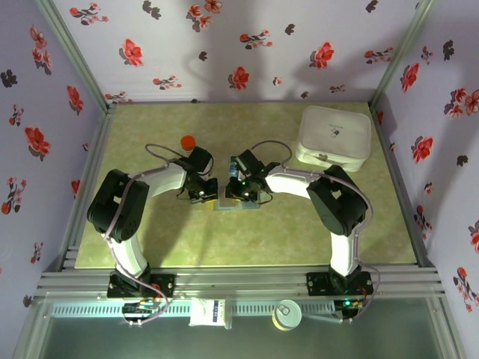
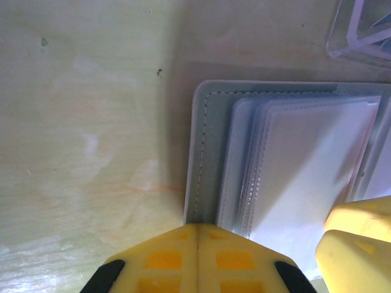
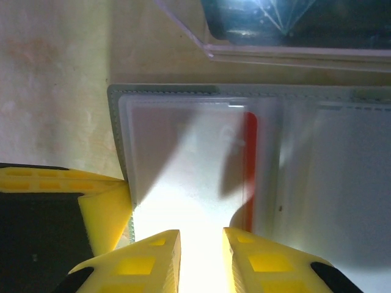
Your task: Take the credit cards out of the card holder
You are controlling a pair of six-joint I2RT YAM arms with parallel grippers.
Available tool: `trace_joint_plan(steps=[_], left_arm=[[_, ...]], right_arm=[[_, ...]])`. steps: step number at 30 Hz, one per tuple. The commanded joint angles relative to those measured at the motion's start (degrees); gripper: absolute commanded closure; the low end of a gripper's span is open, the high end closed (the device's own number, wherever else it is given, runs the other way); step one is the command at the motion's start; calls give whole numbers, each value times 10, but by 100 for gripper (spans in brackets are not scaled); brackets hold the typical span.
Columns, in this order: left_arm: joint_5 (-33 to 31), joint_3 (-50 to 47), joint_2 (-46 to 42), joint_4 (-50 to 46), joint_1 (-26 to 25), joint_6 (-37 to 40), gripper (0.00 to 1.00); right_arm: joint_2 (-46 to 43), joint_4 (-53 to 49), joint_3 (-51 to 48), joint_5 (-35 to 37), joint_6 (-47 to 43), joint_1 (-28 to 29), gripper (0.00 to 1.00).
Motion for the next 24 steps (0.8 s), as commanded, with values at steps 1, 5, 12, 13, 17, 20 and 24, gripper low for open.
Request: trace_joint_plan(steps=[1, 5, 12, 13, 17, 20, 24], left_arm=[[-4, 0, 22, -27, 4, 13, 98], [-4, 2, 23, -28, 4, 13, 98], [-5, 3, 24, -30, 5, 15, 98], [-5, 3, 24, -30, 5, 15, 98], [-5, 7, 22, -32, 5, 15, 98], [-5, 9, 20, -33, 5, 15, 98], [-5, 13, 15, -37, 6, 15, 98]], right_arm=[[1, -29, 15, 19, -15, 4, 75], [-3, -34, 13, 23, -18, 2, 75], [-16, -35, 1, 33, -20, -7, 75], [-18, -33, -2, 31, -21, -8, 75], [-19, -23, -13, 25, -18, -12, 76], [-21, -9, -24, 20, -14, -15, 76], [-23, 6, -34, 14, -8, -18, 76]])
